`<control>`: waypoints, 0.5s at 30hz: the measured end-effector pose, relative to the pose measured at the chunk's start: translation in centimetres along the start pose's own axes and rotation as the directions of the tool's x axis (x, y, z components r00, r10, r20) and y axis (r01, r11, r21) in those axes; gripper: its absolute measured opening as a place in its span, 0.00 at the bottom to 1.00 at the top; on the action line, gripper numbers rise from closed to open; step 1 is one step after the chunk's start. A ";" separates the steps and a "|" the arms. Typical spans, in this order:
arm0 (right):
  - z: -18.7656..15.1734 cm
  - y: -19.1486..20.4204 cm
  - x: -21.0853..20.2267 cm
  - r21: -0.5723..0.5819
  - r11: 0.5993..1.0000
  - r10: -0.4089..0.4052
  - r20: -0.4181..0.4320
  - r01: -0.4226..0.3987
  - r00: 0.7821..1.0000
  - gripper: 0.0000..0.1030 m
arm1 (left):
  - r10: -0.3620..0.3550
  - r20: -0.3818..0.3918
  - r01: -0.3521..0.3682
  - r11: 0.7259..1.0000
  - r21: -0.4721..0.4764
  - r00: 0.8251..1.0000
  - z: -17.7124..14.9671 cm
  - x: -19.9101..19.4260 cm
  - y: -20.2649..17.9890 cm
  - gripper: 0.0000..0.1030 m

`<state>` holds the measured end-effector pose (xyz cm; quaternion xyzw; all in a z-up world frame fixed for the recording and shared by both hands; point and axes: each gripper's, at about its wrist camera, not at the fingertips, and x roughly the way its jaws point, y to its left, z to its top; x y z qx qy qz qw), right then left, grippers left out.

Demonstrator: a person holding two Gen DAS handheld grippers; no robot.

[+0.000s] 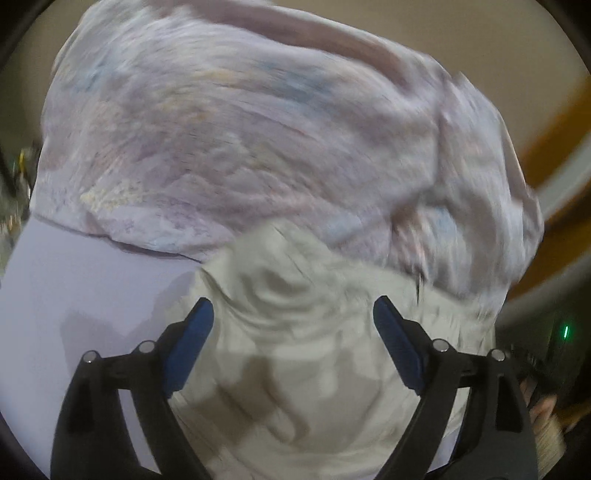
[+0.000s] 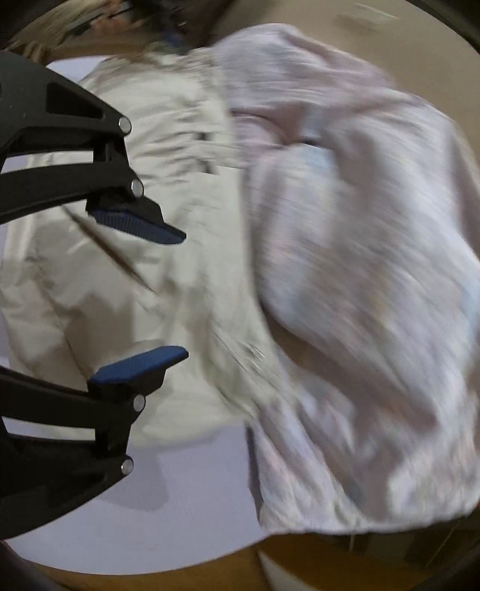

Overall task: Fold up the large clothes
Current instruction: 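Lift the hem with both grippers and fold it toward the collar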

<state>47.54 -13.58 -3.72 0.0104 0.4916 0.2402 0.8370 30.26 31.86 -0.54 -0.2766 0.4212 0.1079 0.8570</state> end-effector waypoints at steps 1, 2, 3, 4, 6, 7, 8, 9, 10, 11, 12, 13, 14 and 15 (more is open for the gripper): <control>-0.7 0.8 0.9 -0.028 1.000 -0.004 -0.016 0.004 1.000 0.55 | 0.010 0.005 -0.010 0.999 0.047 1.000 -0.9 0.0 -1.1 0.85; -1.3 1.6 1.8 -0.057 0.998 -0.019 -0.028 0.017 0.999 0.55 | 0.017 0.005 -0.017 0.996 0.089 1.000 -1.8 0.1 -2.1 0.85; -1.7 2.1 2.4 -0.075 0.997 -0.032 -0.035 0.029 0.999 0.55 | 0.021 0.006 -0.022 0.993 0.113 1.000 -2.6 0.4 -2.8 0.85; -2.0 2.7 3.4 -0.096 0.994 -0.054 -0.042 0.050 0.998 0.55 | 0.027 0.006 -0.028 0.990 0.137 1.000 -3.4 0.7 -3.5 0.85; -2.4 3.2 4.7 -0.111 0.990 -0.091 -0.037 0.087 0.995 0.55 | 0.060 0.002 -0.060 0.983 0.176 0.998 -4.6 2.3 -4.8 0.85; -2.4 3.3 5.4 -0.110 0.989 -0.104 -0.030 0.100 0.994 0.55 | 0.075 -0.007 -0.072 0.981 0.180 0.997 -5.1 3.3 -5.1 0.85; -2.4 3.4 6.1 -0.103 0.988 -0.118 -0.023 0.115 0.993 0.55 | 0.084 -0.010 -0.081 0.980 0.181 0.996 -5.3 3.9 -5.3 0.85; -2.4 3.5 6.5 -0.098 0.987 -0.126 -0.019 0.124 0.992 0.55 | 0.109 -0.006 -0.106 0.978 0.181 0.994 -5.5 4.7 -5.4 0.85; -2.3 3.5 7.1 -0.091 0.986 -0.139 -0.011 0.137 0.990 0.55 | 0.123 0.004 -0.122 0.976 0.179 0.992 -5.5 5.4 -5.5 0.85; -2.3 3.6 7.4 -0.091 0.985 -0.146 -0.007 0.145 0.989 0.55 | 0.138 0.013 -0.138 0.975 0.176 0.990 -5.5 6.0 -5.5 0.85; -2.3 3.6 7.7 -0.094 0.984 -0.154 -0.001 0.153 0.988 0.56 | 0.151 0.020 -0.152 0.973 0.173 0.988 -5.4 6.5 -5.4 0.86; -2.3 3.7 8.1 -0.100 0.981 -0.163 0.006 0.163 0.987 0.56 | 0.161 0.025 -0.163 0.972 0.172 0.987 -5.2 6.9 -5.4 0.87; -2.2 3.8 8.4 -0.106 0.980 -0.170 0.011 0.171 0.985 0.56 | 0.174 0.030 -0.177 0.969 0.173 0.984 -5.1 7.2 -5.5 0.88; -2.2 3.9 8.8 -0.109 0.979 -0.175 0.015 0.175 0.985 0.56 | 0.193 0.035 -0.196 0.965 0.176 0.981 -4.9 7.7 -5.5 0.89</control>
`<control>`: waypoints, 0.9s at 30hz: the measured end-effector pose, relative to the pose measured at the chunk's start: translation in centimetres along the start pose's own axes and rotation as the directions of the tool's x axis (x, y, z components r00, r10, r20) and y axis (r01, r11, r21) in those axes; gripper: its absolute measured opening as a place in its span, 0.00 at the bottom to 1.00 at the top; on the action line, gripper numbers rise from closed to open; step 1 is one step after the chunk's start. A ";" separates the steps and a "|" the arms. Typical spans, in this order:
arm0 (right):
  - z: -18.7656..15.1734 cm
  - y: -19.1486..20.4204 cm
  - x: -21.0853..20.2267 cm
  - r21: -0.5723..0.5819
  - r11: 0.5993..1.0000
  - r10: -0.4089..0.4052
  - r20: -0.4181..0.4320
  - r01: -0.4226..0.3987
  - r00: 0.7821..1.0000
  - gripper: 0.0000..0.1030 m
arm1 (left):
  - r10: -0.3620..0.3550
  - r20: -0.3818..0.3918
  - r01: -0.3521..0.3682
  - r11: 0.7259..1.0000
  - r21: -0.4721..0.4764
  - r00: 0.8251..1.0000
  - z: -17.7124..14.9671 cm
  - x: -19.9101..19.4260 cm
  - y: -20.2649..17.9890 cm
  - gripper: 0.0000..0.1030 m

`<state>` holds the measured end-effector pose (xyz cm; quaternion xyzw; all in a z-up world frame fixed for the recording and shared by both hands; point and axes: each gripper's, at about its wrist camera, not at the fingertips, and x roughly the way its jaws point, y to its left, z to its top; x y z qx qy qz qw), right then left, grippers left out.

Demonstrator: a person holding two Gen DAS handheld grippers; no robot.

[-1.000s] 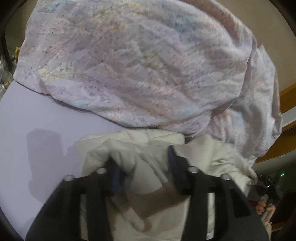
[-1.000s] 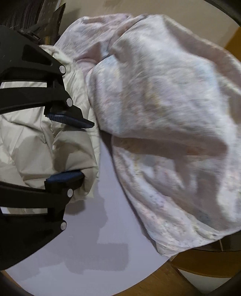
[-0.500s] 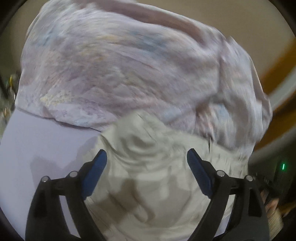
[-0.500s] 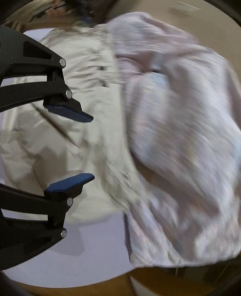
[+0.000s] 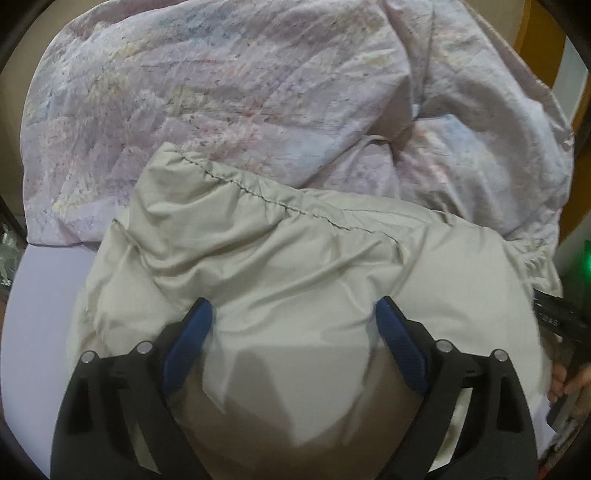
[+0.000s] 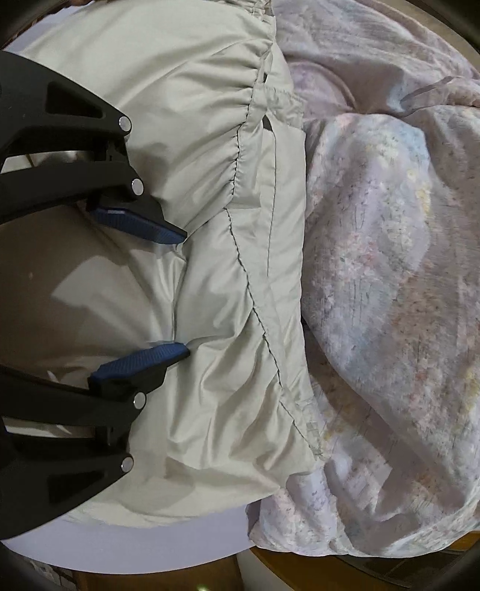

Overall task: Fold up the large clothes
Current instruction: 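Lift the hem with both grippers and fold it toward the collar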

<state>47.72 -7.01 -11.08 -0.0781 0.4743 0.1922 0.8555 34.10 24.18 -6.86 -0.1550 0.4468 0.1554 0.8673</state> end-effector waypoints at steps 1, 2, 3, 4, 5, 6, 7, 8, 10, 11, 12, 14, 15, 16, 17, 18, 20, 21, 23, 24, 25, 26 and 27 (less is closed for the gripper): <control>0.0 0.0 0.2 0.002 1.000 -0.002 0.003 0.002 1.000 0.56 | 0.015 0.000 -0.015 1.000 0.004 1.000 0.1 0.4 -0.1 0.89; 0.0 0.0 0.4 0.006 1.000 -0.004 0.007 0.004 1.000 0.56 | 0.036 0.000 -0.036 0.999 0.009 0.999 0.3 0.8 -0.2 0.90; 0.1 -0.1 0.6 0.012 1.000 -0.006 0.009 0.006 1.000 0.57 | 0.049 0.001 -0.049 0.999 0.013 0.999 0.5 1.1 -0.3 0.90; 0.1 -0.2 0.7 0.016 1.000 -0.008 0.012 0.007 1.000 0.57 | 0.063 0.002 -0.063 0.998 0.017 0.998 0.7 1.6 -0.5 0.90; 0.2 -0.2 1.0 0.019 1.000 -0.012 0.014 0.012 1.000 0.57 | 0.079 0.001 -0.079 0.997 0.020 0.997 0.8 2.0 -0.6 0.91; 0.3 -0.2 1.2 0.021 1.000 -0.018 0.016 0.018 1.000 0.58 | 0.097 -0.001 -0.097 0.995 0.020 0.995 1.1 2.5 -0.5 0.92; 0.3 -0.2 1.4 0.021 1.000 -0.022 0.018 0.022 1.000 0.59 | 0.115 -0.002 -0.115 0.993 0.021 0.993 1.3 3.0 -0.4 0.92; 0.4 0.0 1.6 0.020 0.999 -0.029 0.021 0.028 0.999 0.59 | 0.127 -0.003 -0.126 0.992 0.023 0.992 1.4 3.3 -0.4 0.93; 0.6 0.3 2.2 0.017 0.999 -0.042 0.032 0.041 0.999 0.62 | 0.155 -0.007 -0.155 0.988 0.026 0.988 1.9 4.2 -0.3 0.97; 0.6 0.5 2.3 0.014 0.999 -0.048 0.037 0.047 0.998 0.62 | 0.162 -0.009 -0.162 0.986 0.024 0.987 2.1 4.5 -0.2 0.97; 0.0 0.9 2.1 0.009 0.998 -0.058 0.047 0.058 0.997 0.63 | 0.171 -0.009 -0.170 0.985 0.018 0.985 2.3 4.9 0.0 0.98; 0.0 1.3 2.3 0.004 0.998 -0.070 0.059 0.070 0.996 0.64 | 0.177 -0.009 -0.177 0.984 0.006 0.984 2.6 5.5 0.4 0.98; -0.1 1.3 2.3 0.005 0.997 -0.075 0.065 0.075 0.995 0.65 | 0.182 -0.006 -0.182 0.983 0.002 0.983 2.7 6.0 0.5 0.98; -0.1 1.4 2.5 0.007 0.997 -0.077 0.073 0.077 0.994 0.65 | 0.186 -0.003 -0.186 0.983 0.002 0.983 2.8 6.2 0.5 0.98; -0.1 1.5 2.6 0.011 0.997 -0.078 0.079 0.077 0.994 0.66 | 0.188 0.001 -0.188 0.982 0.003 0.982 2.9 6.4 0.6 0.98; -0.2 1.6 2.6 0.014 0.997 -0.078 0.084 0.077 0.993 0.67 | 0.186 0.004 -0.186 0.982 0.003 0.982 2.9 6.8 0.7 0.98; -0.2 1.8 2.9 0.021 0.997 -0.077 0.101 0.076 0.992 0.68 | 0.183 0.008 -0.183 0.983 -0.001 0.983 3.2 7.6 0.5 0.98; -0.3 1.6 3.2 0.023 0.997 -0.078 0.106 0.076 0.991 0.68 | 0.180 0.011 -0.180 0.984 -0.004 0.984 3.3 7.9 0.6 0.98; -0.4 1.6 3.4 0.027 0.997 -0.080 0.120 0.077 0.990 0.69 | 0.173 0.013 -0.172 0.985 -0.010 0.985 3.4 8.4 0.8 0.98; -0.5 1.5 3.5 0.029 0.997 -0.079 0.125 0.076 0.989 0.70 | 0.167 0.013 -0.167 0.986 -0.015 0.986 3.5 8.8 0.8 0.98; -0.6 1.5 3.7 0.034 0.997 -0.078 0.133 0.074 0.988 0.70 | 0.162 0.014 -0.162 0.987 -0.018 0.987 3.6 9.1 1.1 0.98; -0.6 1.6 3.8 0.037 0.997 -0.079 0.141 0.075 0.987 0.70 | 0.159 0.017 -0.158 0.987 -0.021 0.987 3.7 9.4 1.1 0.98; -0.7 1.5 3.9 0.038 0.996 -0.080 0.145 0.075 0.986 0.70 | 0.156 0.020 -0.156 0.988 -0.023 0.987 3.6 9.7 1.3 0.98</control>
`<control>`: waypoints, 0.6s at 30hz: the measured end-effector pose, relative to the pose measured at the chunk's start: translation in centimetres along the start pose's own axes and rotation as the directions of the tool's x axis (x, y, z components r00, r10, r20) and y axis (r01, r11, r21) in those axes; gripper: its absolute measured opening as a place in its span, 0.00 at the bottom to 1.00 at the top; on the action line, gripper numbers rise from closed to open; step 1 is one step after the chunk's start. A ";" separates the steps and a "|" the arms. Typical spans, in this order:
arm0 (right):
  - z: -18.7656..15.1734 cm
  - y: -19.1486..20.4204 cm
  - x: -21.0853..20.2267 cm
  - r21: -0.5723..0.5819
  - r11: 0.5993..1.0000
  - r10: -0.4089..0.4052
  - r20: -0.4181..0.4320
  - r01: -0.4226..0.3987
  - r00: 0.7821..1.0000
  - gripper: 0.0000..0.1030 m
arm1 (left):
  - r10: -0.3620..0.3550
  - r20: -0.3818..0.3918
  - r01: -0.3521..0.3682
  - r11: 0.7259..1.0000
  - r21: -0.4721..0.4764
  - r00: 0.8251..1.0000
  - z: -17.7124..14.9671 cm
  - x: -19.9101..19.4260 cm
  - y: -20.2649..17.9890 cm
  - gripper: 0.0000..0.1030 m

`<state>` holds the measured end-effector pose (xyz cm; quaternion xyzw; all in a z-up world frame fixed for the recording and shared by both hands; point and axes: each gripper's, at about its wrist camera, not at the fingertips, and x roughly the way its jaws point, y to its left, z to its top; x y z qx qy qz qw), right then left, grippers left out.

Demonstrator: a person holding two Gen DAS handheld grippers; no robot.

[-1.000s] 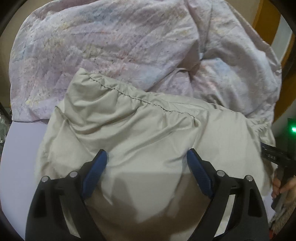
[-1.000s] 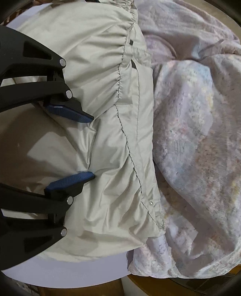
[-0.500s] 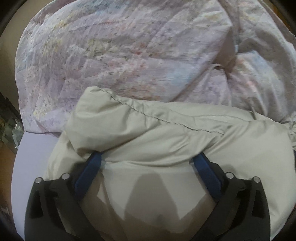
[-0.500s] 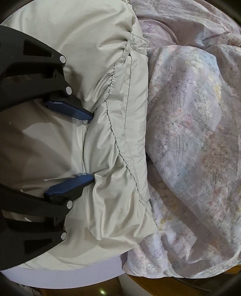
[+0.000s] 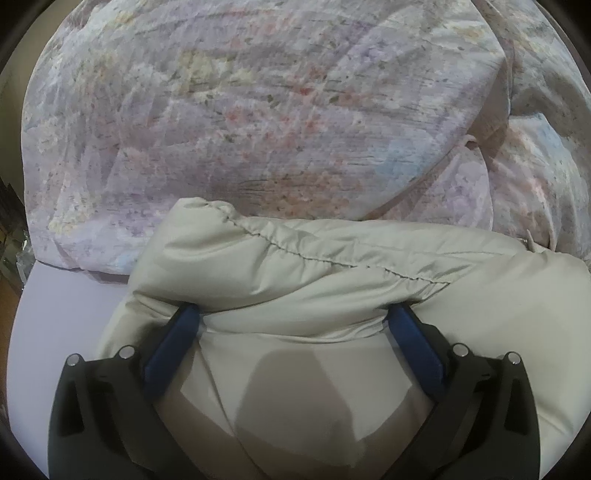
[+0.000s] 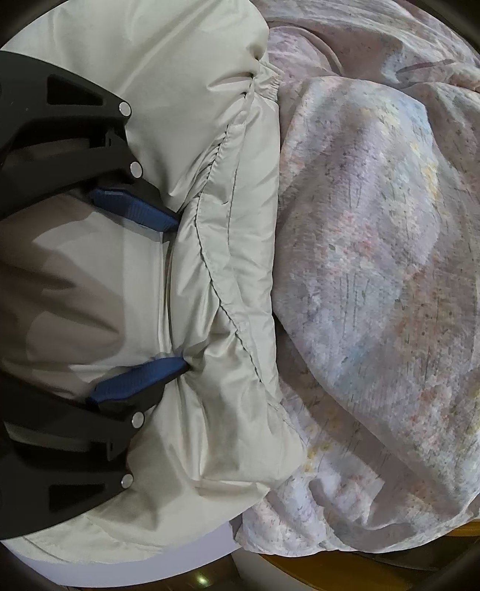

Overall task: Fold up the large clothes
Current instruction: 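Lift the hem with both grippers and fold it toward the collar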

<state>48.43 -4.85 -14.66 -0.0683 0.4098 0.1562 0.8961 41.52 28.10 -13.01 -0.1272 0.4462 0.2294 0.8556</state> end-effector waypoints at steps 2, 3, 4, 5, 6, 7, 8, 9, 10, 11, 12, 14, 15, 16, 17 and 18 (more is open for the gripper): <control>-0.3 0.1 0.2 0.003 1.000 -0.002 0.019 0.002 1.000 0.71 | -0.005 0.007 0.005 1.000 -0.004 1.000 -0.1 0.6 0.1 0.98; -0.7 0.0 0.8 0.006 1.000 -0.002 0.023 0.002 1.000 0.71 | -0.009 0.013 0.009 1.000 -0.007 1.000 -0.1 0.9 0.1 0.98; -0.7 0.3 1.6 0.008 1.000 0.000 0.031 0.000 1.000 0.71 | -0.012 0.017 0.012 1.000 -0.011 1.000 -0.5 1.2 0.3 0.98; -0.7 0.3 1.7 0.010 1.000 0.001 0.037 -0.001 0.999 0.72 | -0.015 0.022 0.016 1.000 -0.013 1.000 -0.5 1.5 0.3 0.98; -0.6 0.3 1.8 0.012 1.000 0.001 0.043 -0.002 0.999 0.72 | -0.018 0.026 0.018 1.000 -0.016 0.999 -1.0 1.9 0.6 0.98; -0.7 0.3 1.7 0.014 1.000 0.002 0.047 -0.002 0.999 0.72 | -0.009 0.017 0.010 1.000 -0.027 1.000 -1.1 2.3 0.7 0.98; -0.8 0.3 1.8 0.016 1.000 0.001 0.051 -0.002 0.999 0.72 | -0.011 0.021 0.012 1.000 -0.029 1.000 -1.4 2.6 0.9 0.98; -1.0 0.0 2.0 0.018 1.000 0.002 0.054 -0.003 0.999 0.72 | -0.014 0.028 0.015 0.999 -0.034 1.000 -2.1 2.5 1.2 0.98; -1.2 0.0 2.2 0.020 1.000 0.001 0.057 -0.002 0.998 0.72 | -0.017 0.036 0.018 0.999 -0.037 0.999 -2.6 2.6 1.3 0.98; -1.2 0.0 2.3 0.021 1.000 0.002 0.059 -0.003 0.998 0.72 | -0.021 0.041 0.022 0.999 -0.040 0.999 -2.5 3.0 1.4 0.98; -1.3 -0.1 2.3 0.021 1.000 0.004 0.058 -0.005 0.998 0.73 | -0.026 0.047 0.028 0.999 -0.044 0.999 -2.8 3.5 1.7 0.98; -1.5 0.0 2.2 0.024 1.000 0.006 0.058 -0.008 0.998 0.73 | -0.033 0.053 0.035 0.998 -0.049 0.998 -3.0 3.9 1.8 0.98; -1.6 0.0 2.4 0.025 1.000 0.007 0.058 -0.009 0.998 0.73 | -0.036 0.055 0.039 0.998 -0.051 0.998 -3.1 4.2 1.9 0.98; -1.8 -0.1 2.3 0.027 1.000 0.007 0.058 -0.008 0.998 0.73 | -0.039 0.056 0.042 0.998 -0.052 0.998 -3.1 4.3 2.0 0.98; -1.8 -0.2 2.1 0.029 1.000 0.005 0.057 -0.007 0.998 0.73 | -0.041 0.056 0.044 0.998 -0.054 0.998 -3.1 4.6 2.1 0.98; -1.9 -0.2 2.2 0.029 1.000 0.005 0.056 -0.007 0.998 0.73 | -0.045 0.057 0.048 0.997 -0.055 0.997 -3.2 4.9 2.3 0.98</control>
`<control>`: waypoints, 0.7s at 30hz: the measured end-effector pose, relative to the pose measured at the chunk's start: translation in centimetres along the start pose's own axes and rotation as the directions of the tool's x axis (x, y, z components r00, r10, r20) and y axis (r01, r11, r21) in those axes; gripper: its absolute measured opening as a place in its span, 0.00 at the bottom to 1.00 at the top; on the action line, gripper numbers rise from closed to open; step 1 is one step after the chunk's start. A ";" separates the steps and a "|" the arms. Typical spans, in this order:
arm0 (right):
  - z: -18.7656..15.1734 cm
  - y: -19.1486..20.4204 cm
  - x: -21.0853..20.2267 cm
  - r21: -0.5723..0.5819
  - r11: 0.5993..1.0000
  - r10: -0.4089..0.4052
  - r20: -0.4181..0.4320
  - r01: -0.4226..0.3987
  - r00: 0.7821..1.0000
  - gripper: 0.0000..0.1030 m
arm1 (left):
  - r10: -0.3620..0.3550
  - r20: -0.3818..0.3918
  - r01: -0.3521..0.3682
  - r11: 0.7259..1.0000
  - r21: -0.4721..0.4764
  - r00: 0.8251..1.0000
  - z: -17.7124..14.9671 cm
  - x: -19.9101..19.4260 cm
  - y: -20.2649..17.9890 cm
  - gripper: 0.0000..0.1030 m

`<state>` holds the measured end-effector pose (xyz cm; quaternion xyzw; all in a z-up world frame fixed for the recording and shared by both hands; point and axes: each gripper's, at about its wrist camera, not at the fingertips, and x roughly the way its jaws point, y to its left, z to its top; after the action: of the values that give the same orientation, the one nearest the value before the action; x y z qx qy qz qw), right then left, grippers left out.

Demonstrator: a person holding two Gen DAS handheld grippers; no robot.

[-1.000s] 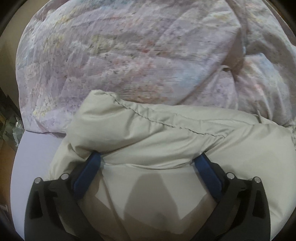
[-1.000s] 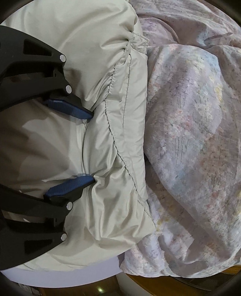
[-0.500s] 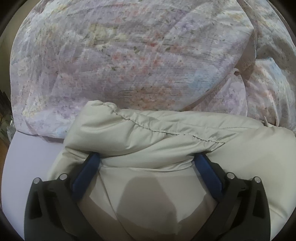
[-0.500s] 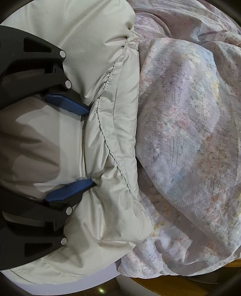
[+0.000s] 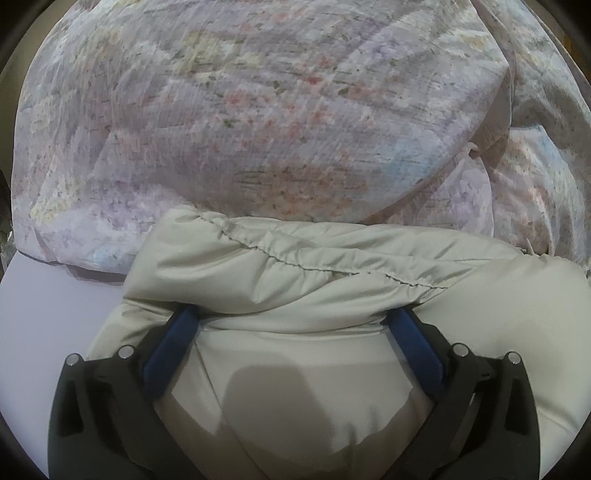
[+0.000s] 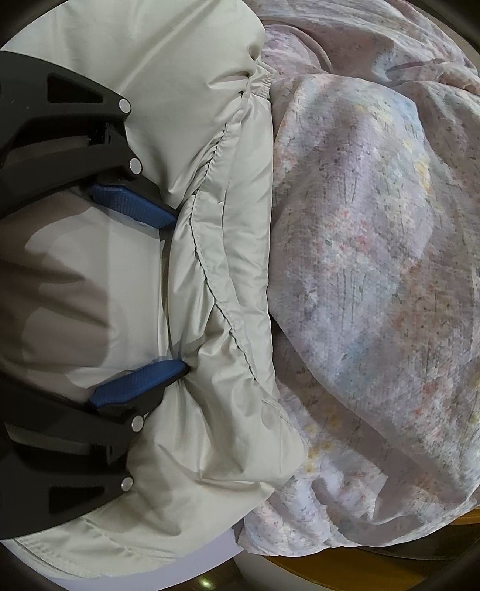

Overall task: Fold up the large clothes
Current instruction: 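Lift the hem with both grippers and fold it toward the collar, then open both grippers and move them over the folded jacket bundle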

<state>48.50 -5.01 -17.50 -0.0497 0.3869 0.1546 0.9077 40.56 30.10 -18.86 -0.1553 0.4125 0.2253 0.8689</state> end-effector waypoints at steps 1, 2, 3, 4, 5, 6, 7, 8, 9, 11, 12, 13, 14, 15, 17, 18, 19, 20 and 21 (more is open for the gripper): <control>0.1 0.0 -0.1 0.000 1.000 0.000 0.000 0.000 1.000 0.73 | -0.004 0.000 0.004 1.000 -0.002 1.000 0.0 0.2 0.1 0.98; 0.1 0.0 0.0 -0.001 1.000 -0.002 0.000 0.002 1.000 0.73 | -0.007 0.000 0.007 1.000 -0.004 1.000 -0.1 0.3 0.3 0.98; 0.1 0.0 -0.1 -0.001 1.000 -0.005 -0.002 0.005 1.000 0.73 | -0.008 0.000 0.008 1.000 -0.005 1.000 -0.3 0.4 0.4 0.98; 0.1 0.0 0.1 -0.003 1.000 -0.010 -0.005 0.010 1.000 0.74 | -0.007 -0.002 0.007 1.000 -0.005 1.000 -0.4 0.5 0.4 0.98; 0.1 0.1 0.2 -0.008 1.000 -0.018 -0.009 0.017 1.000 0.74 | -0.003 -0.003 0.003 1.000 -0.005 1.000 -0.8 -0.1 0.8 0.98; 0.2 0.2 0.3 -0.012 1.000 -0.022 -0.012 0.022 1.000 0.74 | 0.003 -0.006 -0.003 1.000 -0.001 1.000 -0.8 0.0 0.9 0.98; 0.2 0.2 0.3 -0.015 1.000 -0.026 -0.016 0.026 1.000 0.74 | 0.012 -0.011 -0.012 1.000 0.005 1.000 -0.9 0.2 0.9 0.98; 0.2 0.3 0.4 -0.020 0.999 -0.028 -0.022 0.028 0.999 0.74 | 0.018 -0.017 -0.018 1.000 0.010 1.000 -0.8 0.3 0.9 0.98; 0.3 0.3 0.4 -0.029 0.999 -0.029 -0.033 0.028 0.999 0.74 | 0.036 -0.031 -0.036 0.999 0.020 0.999 -0.7 0.3 0.9 0.98; 0.6 0.3 0.2 -0.039 0.998 -0.045 -0.070 0.042 0.997 0.75 | 0.069 -0.068 -0.068 0.997 0.027 0.995 -0.7 -0.3 0.8 0.98; 0.7 0.1 -0.3 -0.026 0.999 -0.042 -0.093 0.040 0.995 0.75 | 0.070 -0.082 -0.068 0.997 0.022 0.994 -0.7 -1.0 1.0 0.98; 0.8 -0.2 -0.8 -0.012 0.999 -0.036 -0.104 0.035 0.994 0.75 | 0.061 -0.091 -0.060 0.998 0.024 0.994 -0.9 -1.7 1.2 0.98; 0.8 -0.7 -1.6 0.007 0.999 -0.031 -0.115 0.032 0.993 0.75 | 0.060 -0.099 -0.058 0.998 0.028 0.993 -1.0 -2.2 1.3 0.98; 0.7 -1.2 -2.6 0.032 0.999 -0.027 -0.119 0.031 0.992 0.75 | 0.055 -0.111 -0.051 0.998 0.036 0.992 -1.1 -3.1 1.5 0.98; 0.4 -2.4 -4.5 0.087 0.996 -0.025 -0.125 0.036 0.992 0.75 | 0.044 -0.124 -0.039 0.998 0.043 0.991 -1.7 -4.8 2.1 0.98; 0.1 -3.3 -5.6 0.123 0.991 -0.032 -0.134 0.049 0.990 0.75 | 0.042 -0.130 -0.037 0.998 0.044 0.991 -2.0 -5.5 2.3 0.98; -0.2 -4.1 -6.4 0.152 0.987 -0.035 -0.147 0.057 0.989 0.75 | 0.041 -0.137 -0.035 0.999 0.040 0.990 -2.3 -6.3 2.8 0.98; -0.6 -5.1 -7.4 0.189 0.980 -0.032 -0.159 0.063 0.987 0.75 | 0.039 -0.145 -0.034 0.999 0.031 0.989 -2.8 -7.2 3.5 0.98; -0.9 -5.7 -8.0 0.209 0.975 -0.039 -0.164 0.073 0.986 0.75 | 0.038 -0.149 -0.035 0.999 0.025 0.988 -3.2 -7.8 4.0 0.98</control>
<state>44.45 -12.52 -12.51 0.0256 0.4709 0.0819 0.8780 32.05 29.97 -14.99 -0.1547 0.4818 0.2242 0.8328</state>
